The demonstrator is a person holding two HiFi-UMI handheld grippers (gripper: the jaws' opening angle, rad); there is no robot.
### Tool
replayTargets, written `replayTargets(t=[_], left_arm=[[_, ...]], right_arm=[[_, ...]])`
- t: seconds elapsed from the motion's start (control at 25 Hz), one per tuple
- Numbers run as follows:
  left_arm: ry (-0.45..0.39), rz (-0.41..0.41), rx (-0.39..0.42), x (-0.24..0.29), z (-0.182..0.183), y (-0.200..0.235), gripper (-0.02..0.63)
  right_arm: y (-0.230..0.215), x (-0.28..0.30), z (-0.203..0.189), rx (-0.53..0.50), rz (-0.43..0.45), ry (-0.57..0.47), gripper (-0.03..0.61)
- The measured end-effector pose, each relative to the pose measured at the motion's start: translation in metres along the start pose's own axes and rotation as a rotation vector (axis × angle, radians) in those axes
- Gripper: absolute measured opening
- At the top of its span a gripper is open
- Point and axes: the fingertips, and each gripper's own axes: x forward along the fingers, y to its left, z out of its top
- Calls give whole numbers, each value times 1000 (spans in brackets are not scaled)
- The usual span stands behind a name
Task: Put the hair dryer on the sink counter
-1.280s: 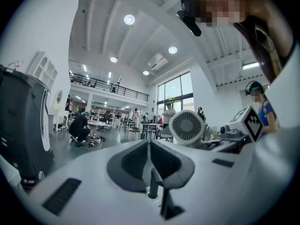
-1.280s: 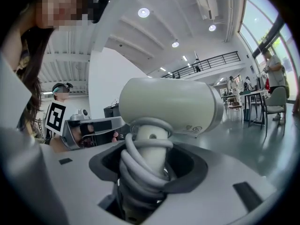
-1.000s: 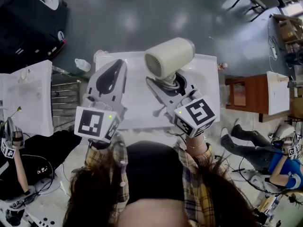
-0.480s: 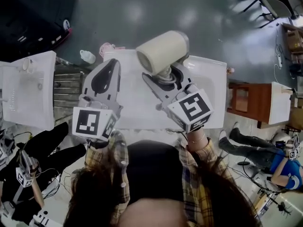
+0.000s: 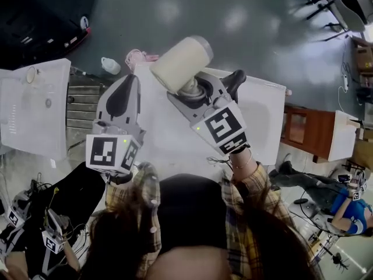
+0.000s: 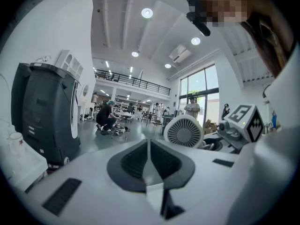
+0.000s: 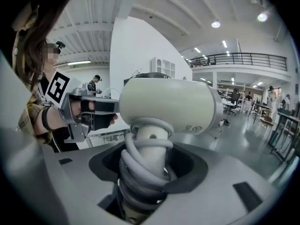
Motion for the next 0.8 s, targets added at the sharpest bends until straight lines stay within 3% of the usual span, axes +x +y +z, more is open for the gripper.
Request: replayTargets(t=[0.52, 0.8], left_arm=[[54, 34, -30, 6, -31, 31, 31], [80, 52, -37, 15, -40, 43, 31]], right_arm=[[10, 68, -45, -269, 102, 219, 250], [7, 90, -76, -345, 172, 331, 250]])
